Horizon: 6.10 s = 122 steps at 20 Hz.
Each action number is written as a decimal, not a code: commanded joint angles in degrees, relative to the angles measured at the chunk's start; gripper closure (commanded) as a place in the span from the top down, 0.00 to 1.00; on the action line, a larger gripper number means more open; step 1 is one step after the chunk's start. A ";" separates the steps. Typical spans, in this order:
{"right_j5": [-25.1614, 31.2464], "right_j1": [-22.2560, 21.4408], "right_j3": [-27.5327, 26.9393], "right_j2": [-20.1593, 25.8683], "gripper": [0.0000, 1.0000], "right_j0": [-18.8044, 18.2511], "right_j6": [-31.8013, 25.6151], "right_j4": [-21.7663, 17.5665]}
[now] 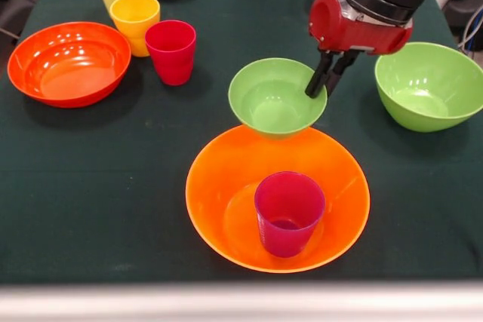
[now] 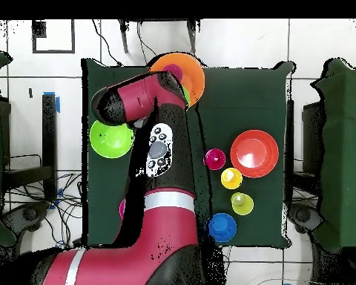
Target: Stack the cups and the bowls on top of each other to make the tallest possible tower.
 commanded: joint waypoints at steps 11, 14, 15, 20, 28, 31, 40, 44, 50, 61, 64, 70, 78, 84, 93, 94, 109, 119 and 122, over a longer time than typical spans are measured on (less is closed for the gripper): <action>9.05 -1.17 -6.85 4.22 0.00 -2.51 -7.73 0.81; 10.39 -1.22 -7.58 4.35 0.00 -2.37 -7.91 1.29; 10.28 -0.64 -8.07 4.52 0.00 -2.51 -7.83 1.33; 11.40 0.30 -10.24 5.26 0.00 -3.06 -8.32 1.63; 12.44 3.81 -15.36 6.43 0.00 -3.54 -7.98 1.43; 12.91 5.74 -18.18 6.92 0.00 -3.53 -7.97 1.39; 16.73 9.84 -25.38 6.99 0.00 -2.23 -7.30 1.58; 16.93 10.14 -25.24 6.52 0.00 -1.68 -6.36 2.12; 16.71 9.60 -24.01 5.47 0.00 -0.80 -5.51 2.50; 15.50 10.32 -23.54 4.39 0.00 0.29 -3.39 3.45; 15.62 10.71 -24.22 4.33 0.00 0.54 -3.77 3.53; 12.72 11.49 -24.01 4.62 0.00 -0.22 -5.76 3.02; 9.63 11.98 -22.85 4.92 0.00 -1.23 -7.32 2.66; 10.23 12.34 -23.84 5.15 0.00 -1.31 -7.34 2.87; 13.09 14.02 -28.74 5.82 0.00 -1.73 -8.65 3.18; 13.67 14.35 -29.63 5.89 0.00 -1.72 -8.79 3.24; 13.79 14.73 -30.18 4.93 1.00 -1.67 -9.08 4.53; 14.85 14.74 -30.13 4.59 1.00 -1.53 -9.43 4.47; 15.32 14.92 -30.67 4.55 1.00 -1.45 -9.83 4.29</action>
